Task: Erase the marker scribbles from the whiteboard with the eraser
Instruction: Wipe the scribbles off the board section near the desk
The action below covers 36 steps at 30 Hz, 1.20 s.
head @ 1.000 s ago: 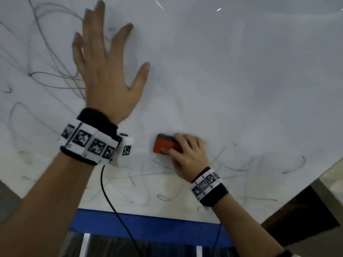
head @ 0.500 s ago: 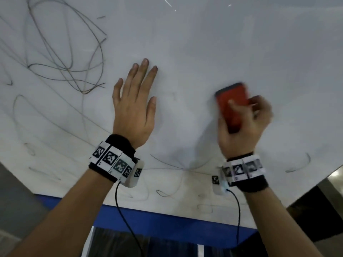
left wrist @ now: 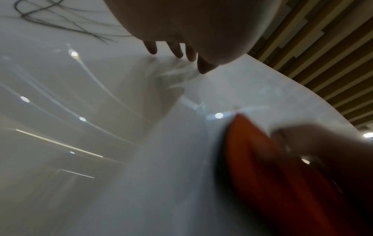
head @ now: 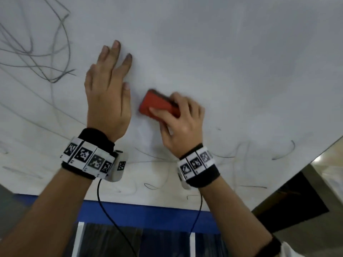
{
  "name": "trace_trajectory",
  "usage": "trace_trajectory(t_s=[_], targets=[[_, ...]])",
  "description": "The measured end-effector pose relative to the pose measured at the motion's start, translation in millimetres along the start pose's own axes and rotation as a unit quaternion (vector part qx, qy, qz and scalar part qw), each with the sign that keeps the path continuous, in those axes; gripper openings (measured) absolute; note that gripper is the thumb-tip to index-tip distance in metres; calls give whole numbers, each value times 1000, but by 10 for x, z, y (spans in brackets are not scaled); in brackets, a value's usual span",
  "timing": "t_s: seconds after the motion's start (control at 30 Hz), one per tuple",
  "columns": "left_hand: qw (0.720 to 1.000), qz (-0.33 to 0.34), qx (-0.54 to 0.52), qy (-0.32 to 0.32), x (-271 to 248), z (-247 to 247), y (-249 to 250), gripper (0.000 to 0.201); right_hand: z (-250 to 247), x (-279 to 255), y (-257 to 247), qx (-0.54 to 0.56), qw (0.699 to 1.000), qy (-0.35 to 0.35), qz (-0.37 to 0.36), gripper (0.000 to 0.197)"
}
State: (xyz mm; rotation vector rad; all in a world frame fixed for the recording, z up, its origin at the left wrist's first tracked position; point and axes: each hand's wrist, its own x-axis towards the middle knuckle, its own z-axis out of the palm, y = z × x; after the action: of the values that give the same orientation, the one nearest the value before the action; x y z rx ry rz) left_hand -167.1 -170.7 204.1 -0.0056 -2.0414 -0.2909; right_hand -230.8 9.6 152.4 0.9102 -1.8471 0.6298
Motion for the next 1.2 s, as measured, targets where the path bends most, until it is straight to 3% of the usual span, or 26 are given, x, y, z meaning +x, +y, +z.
trace_trajectory(t_s=[0.1, 0.17, 0.37, 0.5, 0.6, 0.67, 0.77, 0.87, 1.03, 1.1, 1.2], targets=[[1000, -4, 9, 7, 1, 45, 28, 49, -49, -938, 377, -44, 989, -139, -15, 37], [1000, -16, 17, -2, -14, 62, 86, 53, -279, -1135, 688, -79, 986, -147, -8, 41], [997, -72, 13, 1, -56, 150, 356, 91, -1034, -486, 1202, -74, 988, 53, 122, 39], [996, -84, -2, 6, -55, 205, 396, 97, -699, -618, 1016, -27, 975, 131, 179, 41], [997, -77, 10, 3, -73, 203, 354, 96, -214, -1244, 786, -66, 996, -2, 61, 47], [998, -64, 22, -2, -87, 177, 311, 94, -72, -1619, 753, -102, 989, -102, -33, 51], [999, -37, 35, -6, -93, 132, 231, 90, -248, -1714, 940, -126, 977, -155, -79, 52], [999, -36, 37, -4, -111, 125, 210, 89, -647, -1488, 1327, -145, 984, -103, -23, 47], [996, -92, 12, 16, -82, 238, 404, 96, -1337, -1061, 1901, -143, 985, -4, 92, 38], [994, -109, 2, 29, -81, 288, 478, 98, -1620, -690, 2115, -109, 977, 100, 156, 40], [993, -112, 17, 36, -89, 336, 543, 100, -1929, -73, 2320, -43, 935, 275, 219, 46]])
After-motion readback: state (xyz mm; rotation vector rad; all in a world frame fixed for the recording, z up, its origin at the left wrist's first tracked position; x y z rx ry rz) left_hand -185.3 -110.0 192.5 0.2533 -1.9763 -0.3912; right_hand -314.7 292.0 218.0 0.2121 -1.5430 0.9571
